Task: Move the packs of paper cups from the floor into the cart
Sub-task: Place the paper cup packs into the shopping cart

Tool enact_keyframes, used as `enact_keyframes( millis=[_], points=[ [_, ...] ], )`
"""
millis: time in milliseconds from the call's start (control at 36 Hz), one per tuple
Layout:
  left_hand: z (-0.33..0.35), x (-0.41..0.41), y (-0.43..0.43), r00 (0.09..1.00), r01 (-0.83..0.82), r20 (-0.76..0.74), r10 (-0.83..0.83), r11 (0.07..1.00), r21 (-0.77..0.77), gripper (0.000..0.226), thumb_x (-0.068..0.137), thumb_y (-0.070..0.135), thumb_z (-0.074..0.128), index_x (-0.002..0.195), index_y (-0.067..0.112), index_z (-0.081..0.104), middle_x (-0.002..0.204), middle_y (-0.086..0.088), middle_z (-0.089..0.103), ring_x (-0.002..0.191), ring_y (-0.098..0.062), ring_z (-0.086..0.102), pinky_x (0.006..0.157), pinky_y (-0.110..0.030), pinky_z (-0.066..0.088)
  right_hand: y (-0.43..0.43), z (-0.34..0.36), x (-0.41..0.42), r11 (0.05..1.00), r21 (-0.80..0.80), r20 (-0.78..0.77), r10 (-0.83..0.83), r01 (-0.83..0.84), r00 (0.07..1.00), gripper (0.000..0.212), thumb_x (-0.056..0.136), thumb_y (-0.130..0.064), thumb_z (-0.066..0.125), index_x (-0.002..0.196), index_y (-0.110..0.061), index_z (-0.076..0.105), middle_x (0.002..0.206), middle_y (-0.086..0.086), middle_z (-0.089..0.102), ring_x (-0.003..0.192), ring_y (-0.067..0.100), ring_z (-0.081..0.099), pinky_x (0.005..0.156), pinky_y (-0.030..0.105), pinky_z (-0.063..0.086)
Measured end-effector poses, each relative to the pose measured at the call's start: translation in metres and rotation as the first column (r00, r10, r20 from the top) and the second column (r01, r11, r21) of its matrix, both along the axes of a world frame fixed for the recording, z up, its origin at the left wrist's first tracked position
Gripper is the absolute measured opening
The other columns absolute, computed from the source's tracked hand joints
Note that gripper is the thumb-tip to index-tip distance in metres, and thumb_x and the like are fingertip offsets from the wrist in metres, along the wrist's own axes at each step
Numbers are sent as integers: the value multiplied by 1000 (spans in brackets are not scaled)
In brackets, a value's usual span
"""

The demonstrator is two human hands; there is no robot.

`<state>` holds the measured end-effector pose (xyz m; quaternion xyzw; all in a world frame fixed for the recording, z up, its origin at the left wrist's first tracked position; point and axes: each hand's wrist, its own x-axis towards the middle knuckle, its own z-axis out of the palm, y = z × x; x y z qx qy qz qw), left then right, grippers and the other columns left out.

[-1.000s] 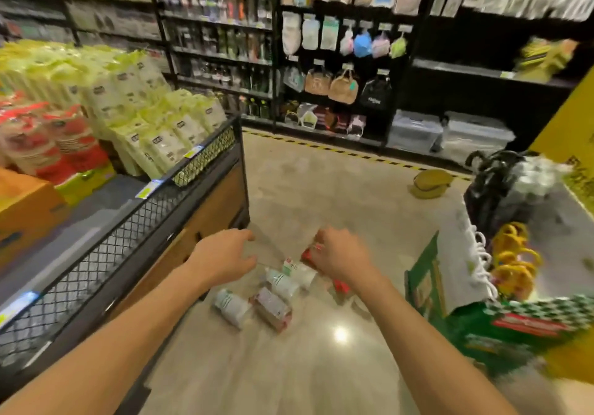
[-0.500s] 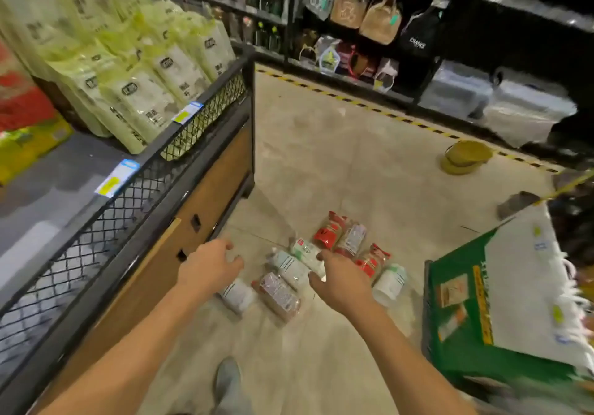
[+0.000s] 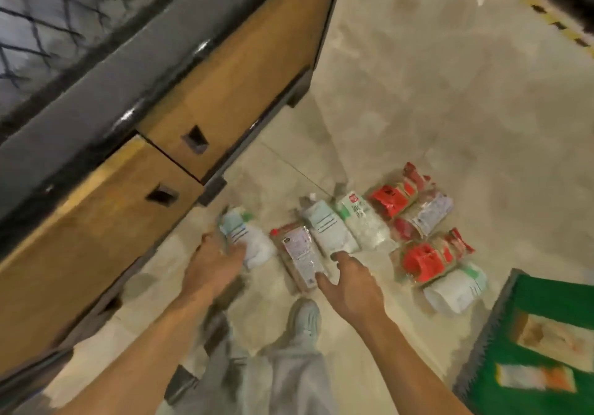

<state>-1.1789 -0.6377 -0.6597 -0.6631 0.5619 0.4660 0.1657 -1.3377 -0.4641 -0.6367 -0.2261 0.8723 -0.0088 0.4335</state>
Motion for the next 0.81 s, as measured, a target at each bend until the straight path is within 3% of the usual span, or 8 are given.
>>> enact_keyframes(
  millis=[83,167,278,444,528,611,694,806],
  points=[
    [-82,-18,-6,998,-60,30,60,998,0,72,92,50,63,146,9,36,142,-15,53,128,-34,53,99,-36,42,-5,-81,-13,999,31,34,-22,21,999,58,102,-49,63,151,-22,48,147,5,59,137,28,58,103,40,50],
    [-171,-33,-17,982,-180,60,182,983,-37,85,83,56,72,144,8,38,142,-18,51,125,-39,53,101,-42,47,-13,-165,-20,999,36,74,-28,25,997,65,100,-48,66,154,-20,43,148,8,55,139,29,54,104,40,49],
    [-268,-44,-24,960,-255,93,263,963,-89,100,79,59,74,152,15,22,148,-18,36,132,-42,42,103,-50,42,-25,-272,-21,999,49,73,-19,15,997,77,95,-47,73,154,-10,41,141,16,54,135,36,53,108,43,48],
    [-366,-46,-17,896,-425,94,435,899,-106,130,71,66,78,160,28,-10,167,-14,0,150,-45,14,118,-60,21,-33,-367,-6,1000,13,-21,13,-13,1000,115,81,-75,75,161,-6,29,165,16,38,153,35,36,125,45,29],
    [-390,-44,-12,896,-426,40,443,880,-209,133,65,63,84,158,34,-6,162,-15,16,142,-48,29,110,-63,35,-38,-380,3,996,-17,-46,-83,82,995,118,76,-84,70,160,-11,28,158,14,45,148,37,43,124,52,33],
    [-395,-37,-13,888,-451,-39,458,852,-267,128,62,57,88,156,36,4,152,-13,32,130,-44,44,100,-57,46,-42,-383,-1,993,8,-6,-114,114,993,116,78,-84,69,161,-16,23,161,11,40,150,35,40,126,54,32],
    [-377,-23,-11,914,-405,-91,395,876,-261,122,65,50,89,155,36,8,150,-14,32,129,-41,47,100,-53,48,-44,-372,-4,985,3,-2,-175,175,985,118,73,-91,66,158,-17,30,157,12,47,145,36,47,121,56,39],
    [-327,6,4,949,-314,-45,312,923,-221,125,62,50,91,155,34,9,149,-18,32,129,-42,47,105,-52,46,-29,-360,1,955,-82,26,-285,287,958,128,52,-109,56,150,-28,39,144,4,60,133,33,59,110,56,51]
  ],
)
